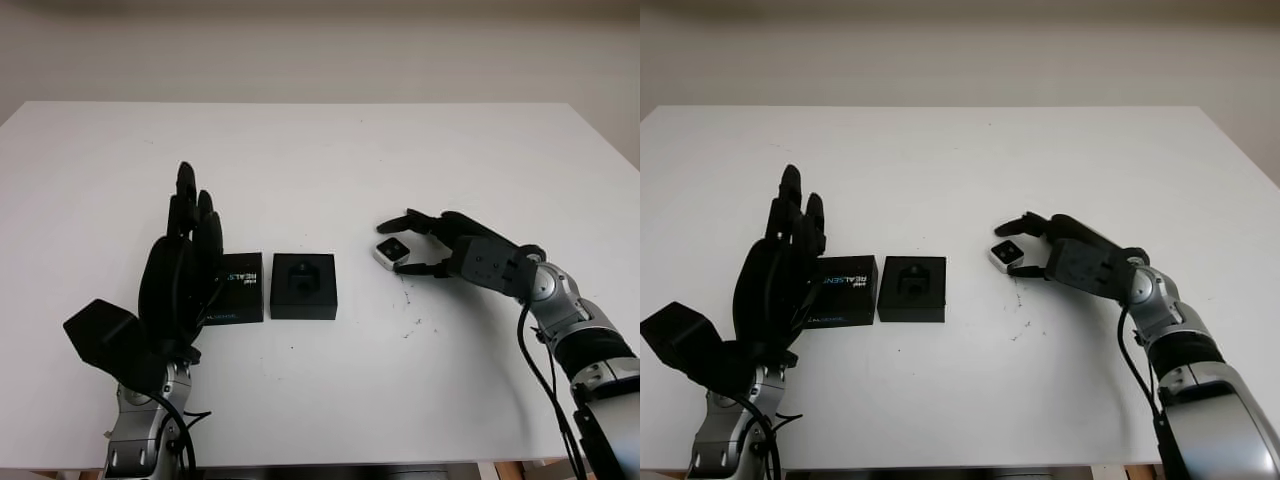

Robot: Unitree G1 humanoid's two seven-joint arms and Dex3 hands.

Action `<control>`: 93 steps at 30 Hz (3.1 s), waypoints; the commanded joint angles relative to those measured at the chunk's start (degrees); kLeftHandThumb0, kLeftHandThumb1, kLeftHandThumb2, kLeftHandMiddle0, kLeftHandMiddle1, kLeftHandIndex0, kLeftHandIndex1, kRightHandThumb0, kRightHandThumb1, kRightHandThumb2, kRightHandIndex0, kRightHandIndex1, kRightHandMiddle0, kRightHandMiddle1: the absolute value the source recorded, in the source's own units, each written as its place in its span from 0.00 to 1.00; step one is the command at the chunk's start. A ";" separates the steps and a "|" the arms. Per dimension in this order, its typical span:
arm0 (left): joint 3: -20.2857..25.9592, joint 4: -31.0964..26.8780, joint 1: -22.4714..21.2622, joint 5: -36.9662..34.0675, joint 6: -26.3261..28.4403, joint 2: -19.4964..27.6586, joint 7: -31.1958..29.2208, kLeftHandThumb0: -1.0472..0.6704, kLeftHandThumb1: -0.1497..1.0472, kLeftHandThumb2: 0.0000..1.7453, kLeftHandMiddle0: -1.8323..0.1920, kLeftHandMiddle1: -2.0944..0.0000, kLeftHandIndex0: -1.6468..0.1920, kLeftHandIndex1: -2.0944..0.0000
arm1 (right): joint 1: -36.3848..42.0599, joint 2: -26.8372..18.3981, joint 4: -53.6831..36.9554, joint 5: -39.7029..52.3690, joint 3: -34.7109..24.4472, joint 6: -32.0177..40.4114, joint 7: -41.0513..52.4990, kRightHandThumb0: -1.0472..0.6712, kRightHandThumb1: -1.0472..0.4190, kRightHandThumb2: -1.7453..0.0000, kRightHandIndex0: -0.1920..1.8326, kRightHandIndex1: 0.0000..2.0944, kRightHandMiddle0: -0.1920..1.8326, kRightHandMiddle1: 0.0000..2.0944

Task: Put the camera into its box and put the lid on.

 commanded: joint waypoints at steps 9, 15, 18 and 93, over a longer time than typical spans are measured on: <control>0.10 -0.32 -1.14 -0.11 0.25 1.06 -0.70 0.17 1.00 0.32 1.00 1.00 1.00 1.00 | 0.03 -0.01 4.87 -1.17 1.33 3.05 2.83 0.43 0.09 0.97 0.25 0.03 0.27 0.70; 0.08 0.33 -1.94 0.41 0.11 0.96 -0.34 0.17 1.00 0.32 1.00 1.00 1.00 1.00 | -0.63 -0.50 5.45 -1.99 1.90 3.73 4.46 0.43 0.09 0.97 0.26 0.03 0.27 0.70; 0.04 0.76 -2.32 0.53 0.05 0.81 -0.19 0.17 1.00 0.32 1.00 1.00 1.00 1.00 | -1.03 -0.79 5.65 -2.51 2.49 3.66 5.54 0.43 0.09 0.97 0.27 0.04 0.27 0.70; 0.74 0.66 -2.06 0.18 2.33 1.57 -1.14 0.18 1.00 0.29 1.00 1.00 1.00 1.00 | 22.25 14.49 -35.98 23.39 -11.28 18.73 1.62 0.39 0.10 0.97 0.26 0.01 0.25 0.89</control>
